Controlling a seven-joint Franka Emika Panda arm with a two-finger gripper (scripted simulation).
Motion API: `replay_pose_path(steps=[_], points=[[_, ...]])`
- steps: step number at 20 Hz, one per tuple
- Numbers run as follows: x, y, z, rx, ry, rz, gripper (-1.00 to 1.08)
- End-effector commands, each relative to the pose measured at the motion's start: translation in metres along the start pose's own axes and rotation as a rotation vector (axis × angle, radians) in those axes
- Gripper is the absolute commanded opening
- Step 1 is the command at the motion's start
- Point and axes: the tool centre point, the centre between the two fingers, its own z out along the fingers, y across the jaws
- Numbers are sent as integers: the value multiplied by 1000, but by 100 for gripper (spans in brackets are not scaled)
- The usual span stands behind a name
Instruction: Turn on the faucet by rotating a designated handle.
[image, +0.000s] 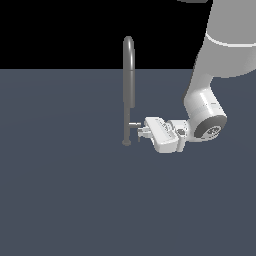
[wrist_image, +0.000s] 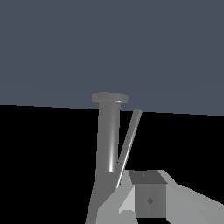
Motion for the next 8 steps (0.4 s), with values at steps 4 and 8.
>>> replay_pose_path(steps=[4,8], points=[[34,-2,-1,18,12,38,-100],[42,-5,-1,21,13,46,-100]])
